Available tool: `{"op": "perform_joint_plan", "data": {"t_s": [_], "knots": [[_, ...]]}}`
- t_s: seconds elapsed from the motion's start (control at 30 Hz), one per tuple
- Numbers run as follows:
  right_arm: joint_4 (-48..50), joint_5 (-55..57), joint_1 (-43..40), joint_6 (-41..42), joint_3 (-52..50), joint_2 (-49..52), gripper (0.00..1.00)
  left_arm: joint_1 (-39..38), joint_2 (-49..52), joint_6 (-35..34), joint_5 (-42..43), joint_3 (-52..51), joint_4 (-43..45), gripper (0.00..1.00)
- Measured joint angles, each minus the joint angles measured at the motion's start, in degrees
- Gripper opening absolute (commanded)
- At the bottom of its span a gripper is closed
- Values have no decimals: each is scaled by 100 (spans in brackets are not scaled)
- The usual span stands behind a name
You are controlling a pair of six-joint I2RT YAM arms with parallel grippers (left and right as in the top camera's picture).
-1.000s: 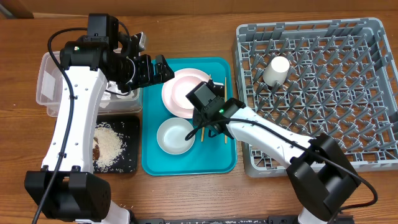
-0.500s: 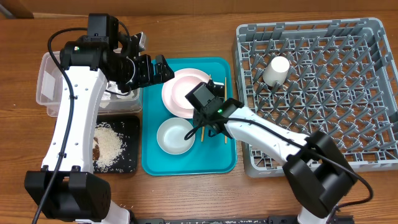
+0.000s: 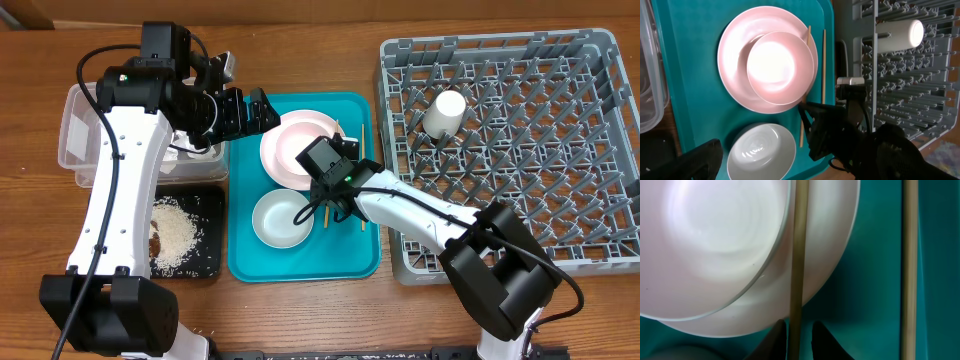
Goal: Sort waste into correct bins and load items into the dishwasher
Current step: 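Close the right gripper on the wooden chopstick and lift it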
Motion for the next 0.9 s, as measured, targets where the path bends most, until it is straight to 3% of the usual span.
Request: {"op": "perform_joint_plan", "data": {"t_s": [0.13,0.7,0.83,0.9], "knots": [[2,0,0,0,0,0,15,0,0,0,0,0,0,100],[2,2,0,-4,0,70,15,0,0,0,0,0,0,100],[2,0,2,-7,0,76,4,0,0,0,0,0,0,100],[-13,2,0,-9,0,76,4,0,0,0,0,0,0,100]]}}
